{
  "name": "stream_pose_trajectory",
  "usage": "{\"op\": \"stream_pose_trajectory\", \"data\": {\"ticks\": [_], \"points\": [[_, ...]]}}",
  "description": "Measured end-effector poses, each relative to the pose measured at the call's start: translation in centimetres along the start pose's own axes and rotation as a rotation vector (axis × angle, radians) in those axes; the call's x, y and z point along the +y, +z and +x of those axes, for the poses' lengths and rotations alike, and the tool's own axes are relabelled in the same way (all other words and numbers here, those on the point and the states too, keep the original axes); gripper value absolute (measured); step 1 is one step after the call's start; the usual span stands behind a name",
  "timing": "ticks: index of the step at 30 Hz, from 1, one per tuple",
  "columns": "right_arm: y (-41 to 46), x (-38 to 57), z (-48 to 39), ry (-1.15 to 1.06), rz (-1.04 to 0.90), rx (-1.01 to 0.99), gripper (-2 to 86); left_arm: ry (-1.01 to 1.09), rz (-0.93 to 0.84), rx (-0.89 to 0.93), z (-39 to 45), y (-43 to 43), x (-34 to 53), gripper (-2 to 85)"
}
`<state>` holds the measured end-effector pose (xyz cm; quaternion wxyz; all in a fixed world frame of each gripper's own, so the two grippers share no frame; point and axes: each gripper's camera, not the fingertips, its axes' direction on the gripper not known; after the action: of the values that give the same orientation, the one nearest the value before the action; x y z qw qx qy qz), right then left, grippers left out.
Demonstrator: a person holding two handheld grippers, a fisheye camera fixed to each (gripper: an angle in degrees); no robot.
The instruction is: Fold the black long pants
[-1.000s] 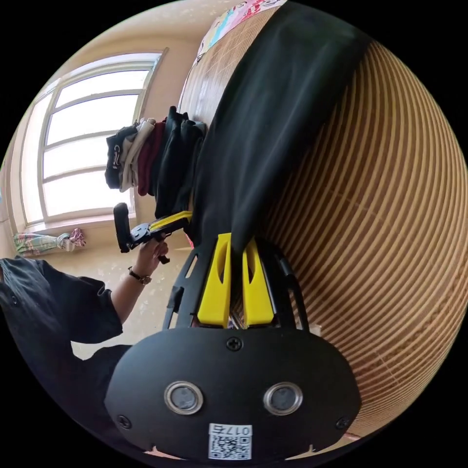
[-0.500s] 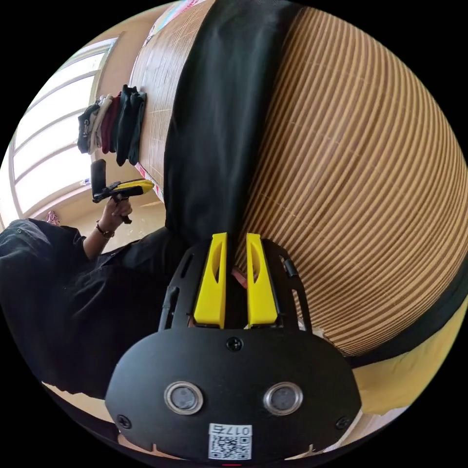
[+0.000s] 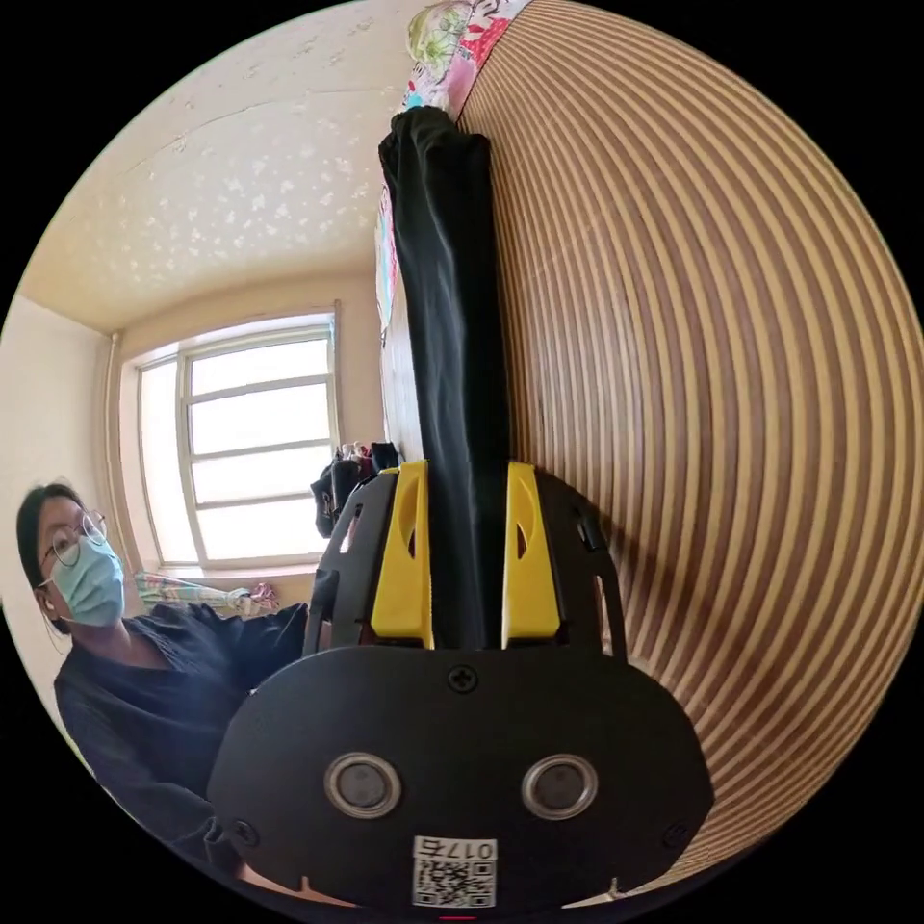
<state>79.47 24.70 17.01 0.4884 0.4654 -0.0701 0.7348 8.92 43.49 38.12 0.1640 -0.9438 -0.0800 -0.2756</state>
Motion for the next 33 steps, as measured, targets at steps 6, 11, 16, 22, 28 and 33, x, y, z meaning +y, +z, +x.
{"op": "stream_pose_trajectory", "data": {"ticks": [6, 11, 16, 22, 28, 33], "points": [[2.5, 3.1, -1.9, -0.061, -0.109, 0.061, 11.8, 0.018, -0.037, 0.020, -0.1, 3.0, 4.0, 11.9], [3.0, 10.6, -1.6, -0.028, -0.175, 0.083, 11.1, 0.037, -0.095, 0.005, -1.5, 2.8, 9.9, 10.3], [3.9, 14.5, -0.6, 0.026, -0.177, 0.011, 10.6, -0.015, -0.141, 0.180, -5.4, 2.4, 11.3, 10.0], [6.3, 11.7, -0.5, 0.028, -0.177, -0.061, 10.2, 0.031, -0.262, 0.203, -6.5, 4.0, 7.4, 6.1], [9.8, 12.5, -1.4, -0.006, -0.337, 0.078, 5.6, 0.105, -0.318, 0.174, -6.3, 3.5, 8.9, 4.5], [8.1, 19.9, -2.4, -0.067, -0.161, -0.191, 3.1, 0.196, -0.142, 0.407, -5.4, -0.9, 13.7, 4.1]]}}
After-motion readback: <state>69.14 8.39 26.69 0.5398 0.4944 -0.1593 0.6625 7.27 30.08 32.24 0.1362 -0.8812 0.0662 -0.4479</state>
